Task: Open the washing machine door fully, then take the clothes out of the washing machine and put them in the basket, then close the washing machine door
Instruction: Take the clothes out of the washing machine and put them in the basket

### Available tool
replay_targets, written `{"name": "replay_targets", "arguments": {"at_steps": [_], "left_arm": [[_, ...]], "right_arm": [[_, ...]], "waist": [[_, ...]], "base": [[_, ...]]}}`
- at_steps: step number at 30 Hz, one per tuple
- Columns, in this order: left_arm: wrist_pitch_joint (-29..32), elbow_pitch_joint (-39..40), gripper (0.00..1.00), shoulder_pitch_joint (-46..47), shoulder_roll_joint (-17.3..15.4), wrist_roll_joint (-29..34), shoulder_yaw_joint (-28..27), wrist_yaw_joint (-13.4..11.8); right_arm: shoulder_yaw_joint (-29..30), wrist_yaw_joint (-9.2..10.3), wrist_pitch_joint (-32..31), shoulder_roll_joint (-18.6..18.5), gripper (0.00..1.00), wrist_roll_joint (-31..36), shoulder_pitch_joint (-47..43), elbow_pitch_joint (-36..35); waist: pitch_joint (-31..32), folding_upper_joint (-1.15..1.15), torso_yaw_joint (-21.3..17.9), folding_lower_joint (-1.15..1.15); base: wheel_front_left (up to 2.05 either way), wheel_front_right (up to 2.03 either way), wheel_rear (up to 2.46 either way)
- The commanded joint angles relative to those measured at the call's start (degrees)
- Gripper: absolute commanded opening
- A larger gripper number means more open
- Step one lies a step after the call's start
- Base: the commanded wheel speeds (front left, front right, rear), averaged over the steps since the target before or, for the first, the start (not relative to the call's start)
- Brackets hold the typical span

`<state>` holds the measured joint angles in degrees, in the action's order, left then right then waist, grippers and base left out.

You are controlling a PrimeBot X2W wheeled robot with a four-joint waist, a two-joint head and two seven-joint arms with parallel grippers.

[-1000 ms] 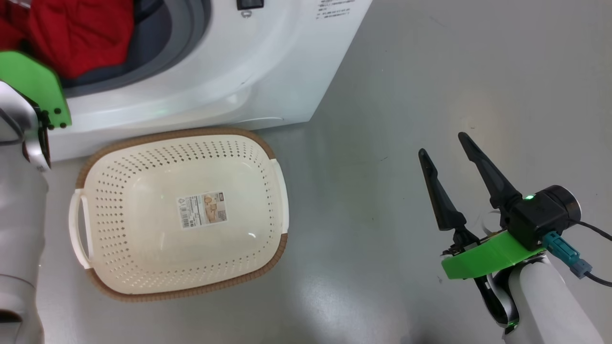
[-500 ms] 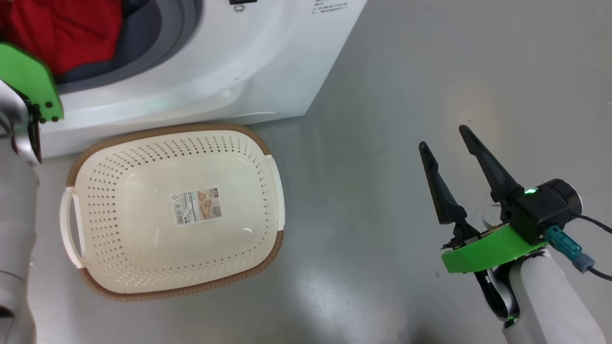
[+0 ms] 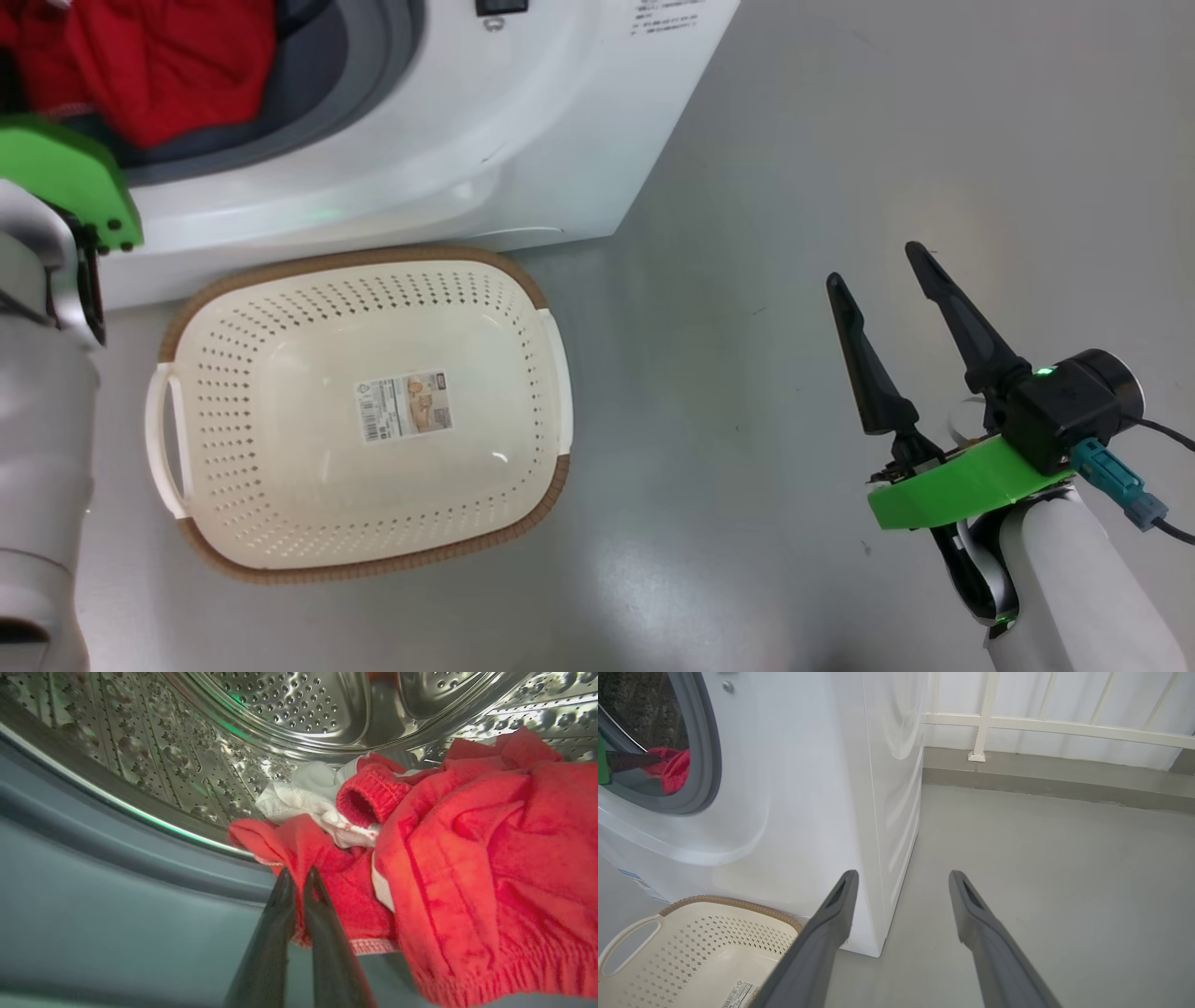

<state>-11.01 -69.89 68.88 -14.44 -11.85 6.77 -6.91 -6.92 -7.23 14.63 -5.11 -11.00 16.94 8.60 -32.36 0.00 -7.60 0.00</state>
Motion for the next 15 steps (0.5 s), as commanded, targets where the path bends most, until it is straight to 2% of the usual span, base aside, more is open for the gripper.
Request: {"name": "replay_targets", "arguments": {"at_steps": [1,9,15], "left_arm": [[-1.4,1.9,0.0,-1.3,-2.7,-0.6,-1.0,0.2],[-3.9,9.6,0.0,-7.0,-2.8,-1.0,-1.2,1.1],[-4.0,21.3,0.0,-14.1,-3.2,-0.8,-2.8,-0.6]], "right_arm": [[-0.9,-0.25,0.4,0.1,1.0,-0.3,-0.7,-1.0],[-0.7,-0.25,0.4,0.3,1.0,-0.1,-1.3,-0.8],[-0.3,-0.25,0.4,0.1,1.0,0.1,-1.9,-0.6]], "waist": [[0.4,0.0,0.4,0.0],[2.5,0.0,1.5,0.0],[4.3,0.0,2.1,0.0]], "base": [[0.0,0.0,0.0],[0.0,0.0,0.0],[0.0,0.0,0.0]]}}
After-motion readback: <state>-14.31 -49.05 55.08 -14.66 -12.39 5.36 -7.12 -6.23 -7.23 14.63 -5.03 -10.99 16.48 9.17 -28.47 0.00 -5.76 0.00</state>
